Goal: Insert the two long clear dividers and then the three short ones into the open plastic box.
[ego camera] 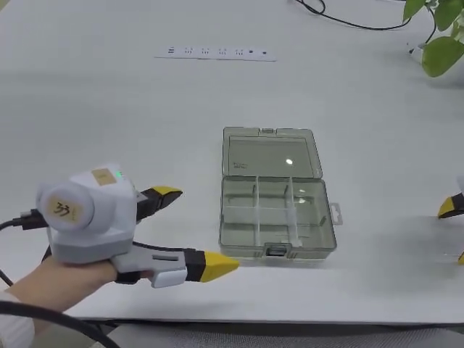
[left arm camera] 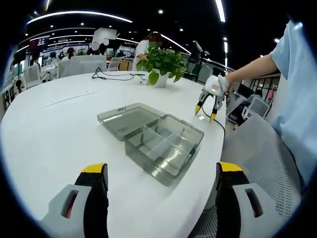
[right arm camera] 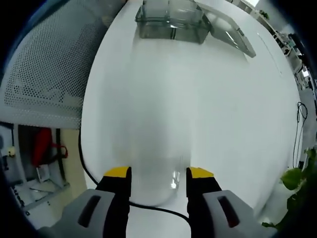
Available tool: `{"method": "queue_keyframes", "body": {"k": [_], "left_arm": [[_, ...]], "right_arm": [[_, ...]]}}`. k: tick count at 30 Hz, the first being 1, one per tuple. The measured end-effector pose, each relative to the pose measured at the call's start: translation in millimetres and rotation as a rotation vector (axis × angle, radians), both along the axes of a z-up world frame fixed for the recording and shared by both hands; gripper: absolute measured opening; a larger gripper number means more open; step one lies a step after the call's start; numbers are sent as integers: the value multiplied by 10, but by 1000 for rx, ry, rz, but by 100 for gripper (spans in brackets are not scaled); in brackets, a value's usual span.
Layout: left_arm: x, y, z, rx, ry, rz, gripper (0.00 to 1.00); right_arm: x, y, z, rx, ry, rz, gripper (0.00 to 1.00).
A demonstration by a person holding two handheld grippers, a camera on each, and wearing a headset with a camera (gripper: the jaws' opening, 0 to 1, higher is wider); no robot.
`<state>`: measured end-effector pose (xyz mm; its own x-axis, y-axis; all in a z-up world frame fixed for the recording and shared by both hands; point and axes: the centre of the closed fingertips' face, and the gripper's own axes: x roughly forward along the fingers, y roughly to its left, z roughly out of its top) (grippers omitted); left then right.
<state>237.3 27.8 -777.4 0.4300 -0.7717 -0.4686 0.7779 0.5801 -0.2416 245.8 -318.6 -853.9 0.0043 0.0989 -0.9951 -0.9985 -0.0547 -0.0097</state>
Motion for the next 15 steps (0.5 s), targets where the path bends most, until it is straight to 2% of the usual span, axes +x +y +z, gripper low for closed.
{"method": "queue_keyframes", "body": {"k": [8,13,15], "left_arm": [[7,6,4,2,-4,1,92],[5,-7,8,3,-6,-4,92],[5,-15,12,2,-7,-5,92]], "right_arm": [[5,-1,5,8,5,-9,43],[28,-1,8,-2,2,-14,33],[24,-4,19,-8,1,-17,33]]}}
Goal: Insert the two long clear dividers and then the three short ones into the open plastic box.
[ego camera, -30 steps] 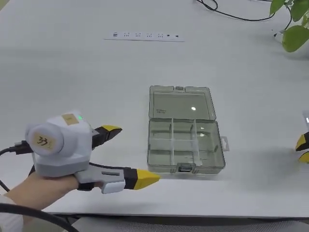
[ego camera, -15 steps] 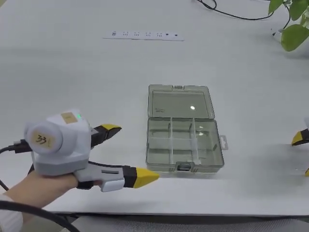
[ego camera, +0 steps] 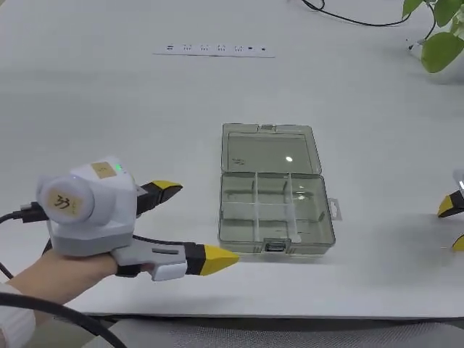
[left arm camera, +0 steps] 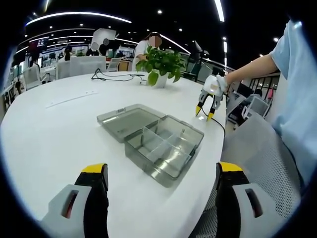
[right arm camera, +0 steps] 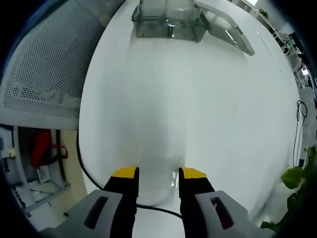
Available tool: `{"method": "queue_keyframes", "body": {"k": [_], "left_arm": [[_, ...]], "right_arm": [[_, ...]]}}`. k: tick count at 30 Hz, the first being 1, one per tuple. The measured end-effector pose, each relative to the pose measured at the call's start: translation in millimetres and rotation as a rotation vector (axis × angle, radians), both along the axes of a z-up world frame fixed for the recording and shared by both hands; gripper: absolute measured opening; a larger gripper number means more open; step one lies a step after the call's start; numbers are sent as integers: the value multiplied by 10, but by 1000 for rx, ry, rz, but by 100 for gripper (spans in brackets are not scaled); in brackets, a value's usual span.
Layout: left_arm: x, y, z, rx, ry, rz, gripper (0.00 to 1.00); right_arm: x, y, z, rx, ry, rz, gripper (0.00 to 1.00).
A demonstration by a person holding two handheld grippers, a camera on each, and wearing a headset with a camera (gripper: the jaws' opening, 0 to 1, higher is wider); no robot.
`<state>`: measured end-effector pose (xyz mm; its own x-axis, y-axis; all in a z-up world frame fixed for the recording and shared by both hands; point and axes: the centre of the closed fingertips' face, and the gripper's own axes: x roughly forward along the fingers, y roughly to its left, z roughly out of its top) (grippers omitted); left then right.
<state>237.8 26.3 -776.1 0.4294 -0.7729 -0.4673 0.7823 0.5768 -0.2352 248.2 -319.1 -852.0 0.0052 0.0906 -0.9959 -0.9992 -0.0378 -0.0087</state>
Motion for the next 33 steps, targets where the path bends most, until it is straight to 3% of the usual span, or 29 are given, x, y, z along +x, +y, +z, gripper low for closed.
{"method": "queue_keyframes", "body": {"k": [14,19,27,33], "left_arm": [[15,-54,21,-1,-6,-22,91],[40,-55,19,0,-3,-20,90],[130,-53,78,-39,18,0,86],[191,-111,101,-43,35,2,83]], "right_arm": [[-17,41,41,20,-35,-67,33],[26,222,129,82,-55,-109,33],[188,563,350,183,-138,-137,33],[237,835,513,244,-207,-126,33]]}}
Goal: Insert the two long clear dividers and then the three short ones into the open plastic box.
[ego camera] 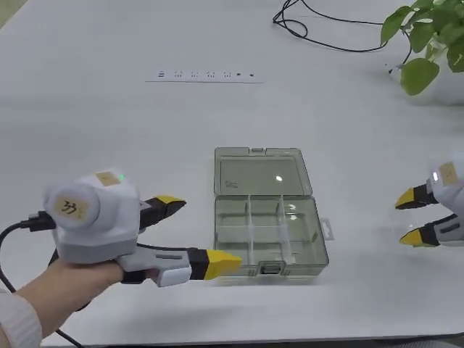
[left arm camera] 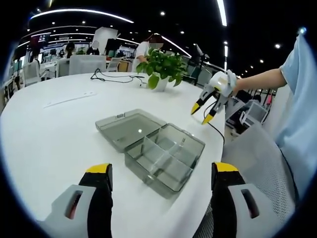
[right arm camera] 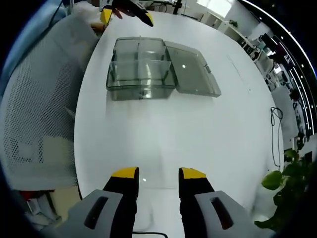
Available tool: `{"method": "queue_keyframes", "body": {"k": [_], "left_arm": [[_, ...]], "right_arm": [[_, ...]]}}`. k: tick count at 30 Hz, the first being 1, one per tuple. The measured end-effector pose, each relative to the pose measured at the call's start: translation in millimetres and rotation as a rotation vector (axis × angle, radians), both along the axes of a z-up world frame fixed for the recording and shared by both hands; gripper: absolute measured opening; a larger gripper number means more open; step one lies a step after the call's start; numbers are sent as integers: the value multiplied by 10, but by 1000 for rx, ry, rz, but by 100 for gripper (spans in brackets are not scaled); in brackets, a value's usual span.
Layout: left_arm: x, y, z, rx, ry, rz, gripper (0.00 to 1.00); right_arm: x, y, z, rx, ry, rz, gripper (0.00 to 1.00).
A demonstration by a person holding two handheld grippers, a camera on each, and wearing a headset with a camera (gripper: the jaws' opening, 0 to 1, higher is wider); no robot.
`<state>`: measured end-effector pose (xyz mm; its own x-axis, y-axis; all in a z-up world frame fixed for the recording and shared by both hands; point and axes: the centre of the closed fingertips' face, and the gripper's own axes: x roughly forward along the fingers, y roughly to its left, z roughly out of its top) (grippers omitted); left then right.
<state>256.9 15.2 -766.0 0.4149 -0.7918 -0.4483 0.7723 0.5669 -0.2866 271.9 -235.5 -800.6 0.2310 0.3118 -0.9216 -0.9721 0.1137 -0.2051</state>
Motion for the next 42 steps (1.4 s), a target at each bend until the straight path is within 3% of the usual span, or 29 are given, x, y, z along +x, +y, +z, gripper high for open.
{"method": "queue_keyframes", "body": {"k": [10,12,13,27,33,42], "left_arm": [[135,-201,98,-85,99,25,73],[132,-280,123,-129,163,23,72],[145,-294,123,-131,178,26,70],[155,-584,152,-176,286,13,61],[194,-655,195,-227,336,49,51],[184,-652,152,-259,408,96,30]], "right_arm": [[74,479,256,66,-102,45,33],[97,539,279,73,-111,52,33],[113,616,303,85,-123,63,33],[158,1382,504,157,-195,171,33],[116,1596,545,156,-220,220,33],[40,1857,504,154,-233,268,32]]}}
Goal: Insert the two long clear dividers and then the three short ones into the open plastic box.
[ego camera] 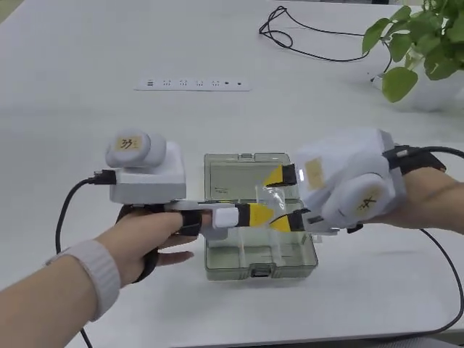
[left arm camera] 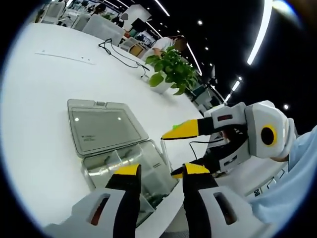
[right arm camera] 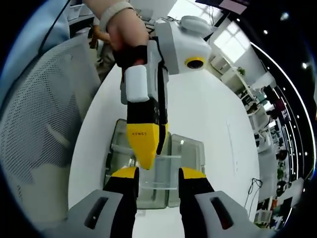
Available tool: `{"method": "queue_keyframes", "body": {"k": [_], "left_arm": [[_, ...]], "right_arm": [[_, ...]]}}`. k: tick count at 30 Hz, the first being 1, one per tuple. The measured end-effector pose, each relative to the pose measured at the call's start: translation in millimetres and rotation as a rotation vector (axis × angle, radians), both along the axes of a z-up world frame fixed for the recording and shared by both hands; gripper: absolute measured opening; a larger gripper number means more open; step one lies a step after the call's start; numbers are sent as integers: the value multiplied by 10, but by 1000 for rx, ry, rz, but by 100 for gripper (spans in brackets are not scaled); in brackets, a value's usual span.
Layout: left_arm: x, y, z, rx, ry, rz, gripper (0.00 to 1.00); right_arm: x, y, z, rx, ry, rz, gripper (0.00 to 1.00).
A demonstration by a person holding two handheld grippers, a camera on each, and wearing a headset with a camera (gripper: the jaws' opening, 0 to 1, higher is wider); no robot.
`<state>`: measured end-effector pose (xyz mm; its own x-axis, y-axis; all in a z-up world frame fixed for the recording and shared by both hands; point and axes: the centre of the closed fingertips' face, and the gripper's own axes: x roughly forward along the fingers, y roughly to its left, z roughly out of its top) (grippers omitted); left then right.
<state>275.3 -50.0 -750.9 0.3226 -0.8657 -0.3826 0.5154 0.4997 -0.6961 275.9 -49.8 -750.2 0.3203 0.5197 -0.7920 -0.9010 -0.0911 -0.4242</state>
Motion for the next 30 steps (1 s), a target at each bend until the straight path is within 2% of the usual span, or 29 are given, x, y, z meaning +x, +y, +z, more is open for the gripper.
{"method": "queue_keyframes", "body": {"k": [5,14,16,21,23,27,28,30], "left_arm": [[4,35,10,-35,33,37,16],[-38,22,-4,-46,57,38,1],[-50,12,13,-60,71,40,0],[-65,20,1,-53,94,45,0],[-71,26,3,-47,82,38,0],[-61,49,6,-47,87,52,0],[-59,70,3,-26,52,42,0],[-76,84,17,-26,46,28,0]], "right_arm": [[-8,53,-9,-2,-1,-15,32],[-42,129,-4,4,-3,-20,32],[-43,133,-5,6,-2,-21,32],[-62,141,-16,11,4,-21,33],[-67,148,-14,12,3,-15,33],[-74,162,7,27,-6,10,34],[-84,178,33,45,3,16,34],[-69,166,71,64,35,-16,34]]}}
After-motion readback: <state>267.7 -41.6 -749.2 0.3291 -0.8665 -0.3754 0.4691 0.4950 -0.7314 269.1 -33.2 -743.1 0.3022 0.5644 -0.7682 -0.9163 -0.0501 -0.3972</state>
